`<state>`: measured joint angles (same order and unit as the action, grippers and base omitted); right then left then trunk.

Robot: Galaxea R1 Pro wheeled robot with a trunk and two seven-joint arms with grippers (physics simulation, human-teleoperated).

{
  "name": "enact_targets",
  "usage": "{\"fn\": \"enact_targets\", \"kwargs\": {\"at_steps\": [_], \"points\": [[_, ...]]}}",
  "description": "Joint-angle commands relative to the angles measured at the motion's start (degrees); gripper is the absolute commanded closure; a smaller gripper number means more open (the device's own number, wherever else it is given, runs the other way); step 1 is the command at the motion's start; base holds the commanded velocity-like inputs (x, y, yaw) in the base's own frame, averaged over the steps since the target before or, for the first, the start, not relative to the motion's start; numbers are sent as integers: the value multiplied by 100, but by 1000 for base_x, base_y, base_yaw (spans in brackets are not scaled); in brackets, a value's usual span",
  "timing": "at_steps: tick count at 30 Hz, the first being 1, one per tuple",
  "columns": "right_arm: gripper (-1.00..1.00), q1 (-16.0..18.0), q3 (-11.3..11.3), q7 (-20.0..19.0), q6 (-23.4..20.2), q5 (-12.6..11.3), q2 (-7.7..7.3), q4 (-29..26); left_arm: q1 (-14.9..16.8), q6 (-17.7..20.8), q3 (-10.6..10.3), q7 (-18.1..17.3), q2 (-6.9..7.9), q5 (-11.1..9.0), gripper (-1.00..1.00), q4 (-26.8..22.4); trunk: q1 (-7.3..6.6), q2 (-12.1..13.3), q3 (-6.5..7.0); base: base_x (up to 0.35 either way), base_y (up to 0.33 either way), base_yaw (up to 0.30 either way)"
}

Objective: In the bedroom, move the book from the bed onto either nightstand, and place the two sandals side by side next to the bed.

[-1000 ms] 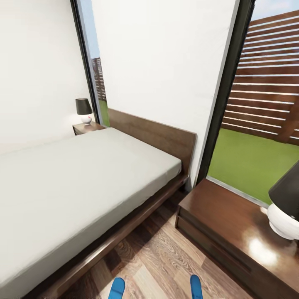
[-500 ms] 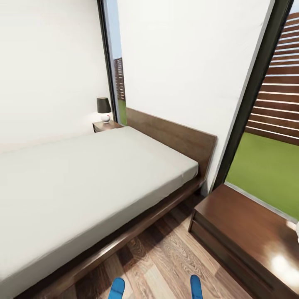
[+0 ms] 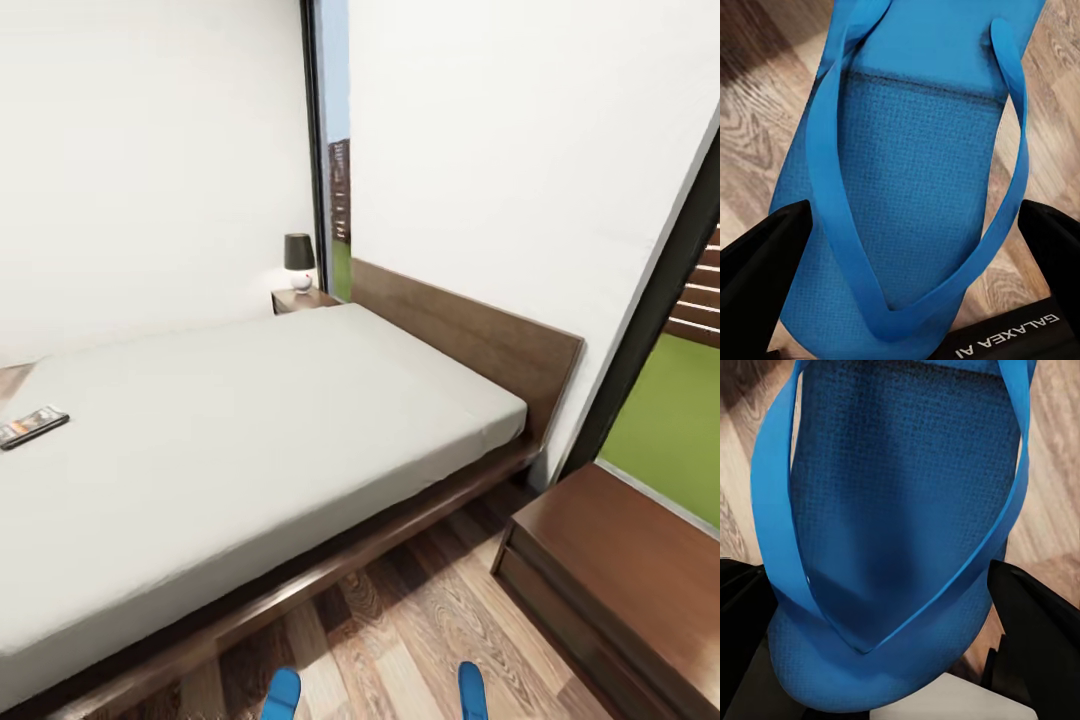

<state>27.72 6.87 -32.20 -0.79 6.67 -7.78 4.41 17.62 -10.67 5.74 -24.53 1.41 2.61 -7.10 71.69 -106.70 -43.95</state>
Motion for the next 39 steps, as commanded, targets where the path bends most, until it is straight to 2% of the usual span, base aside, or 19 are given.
{"fn": "enact_targets", "kwargs": {"at_steps": [1, 39], "points": [[100, 6, 51, -14, -9, 54, -4, 7, 5, -14, 47, -26, -1, 29, 100, 7, -1, -2, -5, 0, 0, 293], [100, 6, 51, -14, -9, 54, -4, 7, 5, -14, 43, -26, -1, 29, 100, 7, -1, -2, -5, 0, 0, 293]]}}
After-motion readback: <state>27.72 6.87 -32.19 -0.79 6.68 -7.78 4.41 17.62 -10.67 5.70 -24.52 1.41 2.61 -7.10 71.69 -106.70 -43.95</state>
